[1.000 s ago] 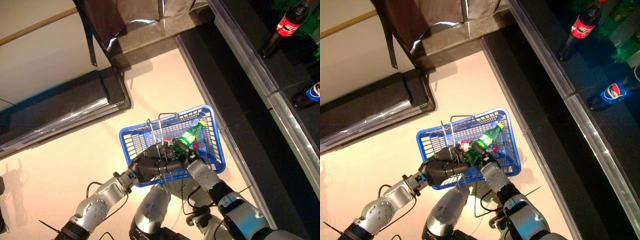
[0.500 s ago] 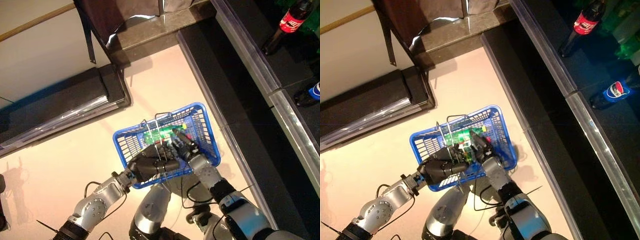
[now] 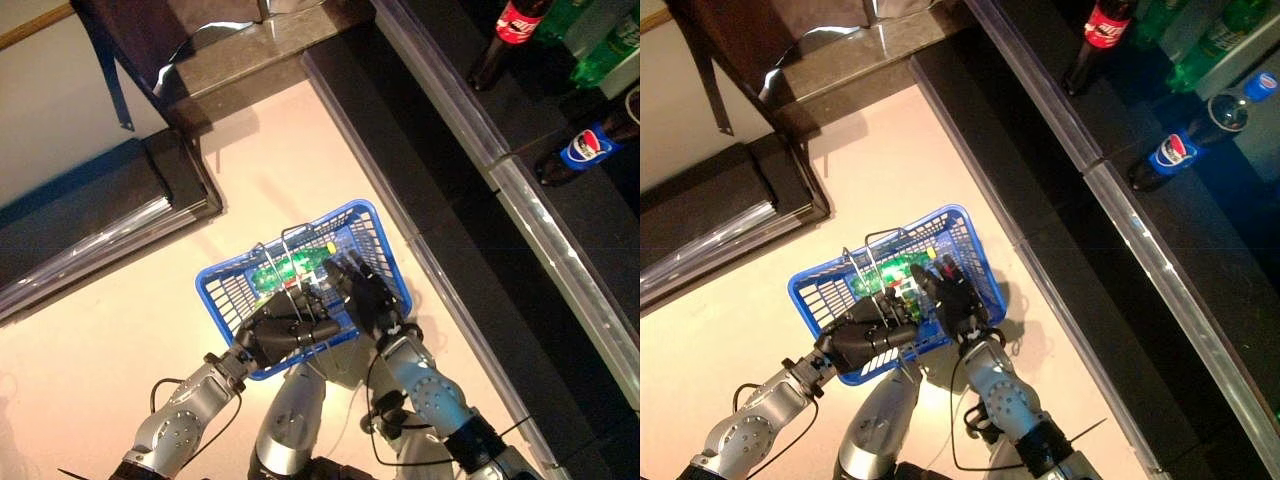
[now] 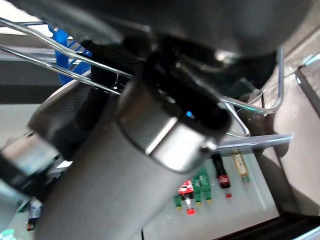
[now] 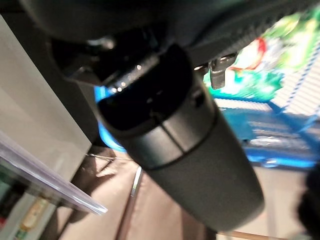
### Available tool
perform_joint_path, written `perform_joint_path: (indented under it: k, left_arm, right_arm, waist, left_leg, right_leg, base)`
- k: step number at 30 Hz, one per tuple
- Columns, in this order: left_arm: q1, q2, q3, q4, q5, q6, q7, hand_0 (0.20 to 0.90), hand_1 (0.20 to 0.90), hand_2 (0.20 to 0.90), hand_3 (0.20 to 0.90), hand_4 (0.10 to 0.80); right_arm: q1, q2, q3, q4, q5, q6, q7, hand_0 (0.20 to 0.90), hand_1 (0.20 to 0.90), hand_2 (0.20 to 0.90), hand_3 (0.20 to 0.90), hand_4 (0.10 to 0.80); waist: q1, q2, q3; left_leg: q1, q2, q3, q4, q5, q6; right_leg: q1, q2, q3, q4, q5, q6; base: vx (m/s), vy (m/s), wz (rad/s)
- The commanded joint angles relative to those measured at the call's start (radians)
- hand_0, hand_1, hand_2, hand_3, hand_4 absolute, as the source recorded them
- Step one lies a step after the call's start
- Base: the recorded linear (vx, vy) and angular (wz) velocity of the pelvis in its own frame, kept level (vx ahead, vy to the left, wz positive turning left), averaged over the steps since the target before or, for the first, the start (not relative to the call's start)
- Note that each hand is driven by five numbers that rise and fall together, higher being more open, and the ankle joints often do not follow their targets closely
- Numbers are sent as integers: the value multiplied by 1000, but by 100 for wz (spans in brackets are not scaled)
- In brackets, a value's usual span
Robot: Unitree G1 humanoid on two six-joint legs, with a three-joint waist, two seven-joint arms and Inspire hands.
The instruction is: Pick up the drink and place into the basket.
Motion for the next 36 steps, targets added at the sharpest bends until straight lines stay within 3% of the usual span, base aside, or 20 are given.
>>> perform_joint_path:
  k: [1, 12, 18, 23, 28, 34, 36]
  left_arm:
    - [-78, -106, 25, -414, -50, -262, -140, 300, 300, 300, 200, 100]
    - [78, -120, 127, -239, 34, -371, 89, 300, 300, 300, 200, 100]
    - [188, -171, 193, -67, 73, -339, 204, 300, 300, 300, 200, 100]
    - [223, -203, 209, 83, 81, -321, 289, 300, 300, 300, 200, 100]
    - [201, -241, 212, 267, 76, -306, 321, 300, 300, 300, 200, 100]
    - [141, -301, 223, 581, 87, -309, 339, 300, 300, 300, 200, 100]
    - [115, -314, 235, 663, 74, -303, 354, 300, 300, 300, 200, 100]
  right_arm:
    - [-26, -33, 18, -227, -53, -7, 147, 900, 900, 900, 900, 800]
    - [220, -152, -31, -368, -175, -23, 294, 900, 900, 900, 900, 800]
    - [398, -167, -133, -307, -246, 3, 375, 900, 900, 900, 900, 800]
    - [469, -140, -195, -166, -280, -35, 407, 900, 900, 900, 900, 800]
    - [481, -112, -214, -2, -400, -97, 366, 900, 900, 900, 900, 800]
    - [444, -90, -210, 300, -708, -150, 176, 900, 900, 900, 900, 800]
    - [419, -77, -206, 383, -735, -135, 133, 900, 900, 900, 900, 800]
  waist:
    - [-37, 38, -28]
    - [-108, -9, -117]
    - [-185, -30, -221]
    - [-239, -33, -306]
    - [-276, -28, -364]
    - [-311, -19, -417]
    - [-315, -17, -425]
  left_leg:
    - [58, -22, 93, -53, 38, 110]
    - [149, 15, 155, -103, 26, 88]
    - [210, 51, 222, -160, 30, 76]
    - [271, 81, 292, -226, 35, 61]
    - [321, 101, 347, -279, 37, 44]
    - [366, 120, 399, -334, 37, 22]
    - [369, 123, 404, -342, 37, 18]
  right_leg:
    - [6, 55, 9, 8, 98, -37]
    - [78, 97, 81, -104, 113, -26]
    - [118, 113, 154, -198, 135, -13]
    - [163, 118, 205, -284, 161, -1]
    - [198, 115, 230, -340, 178, 7]
    - [237, 98, 231, -415, 207, 20]
    - [242, 93, 229, -429, 214, 24]
  base:
    - [-20, -12, -11]
    - [5, -19, -17]
    - [15, 18, -29]
    - [-3, 27, -37]
    - [-3, 21, -19]
    - [-32, 18, -14]
    - [-57, 20, -8]
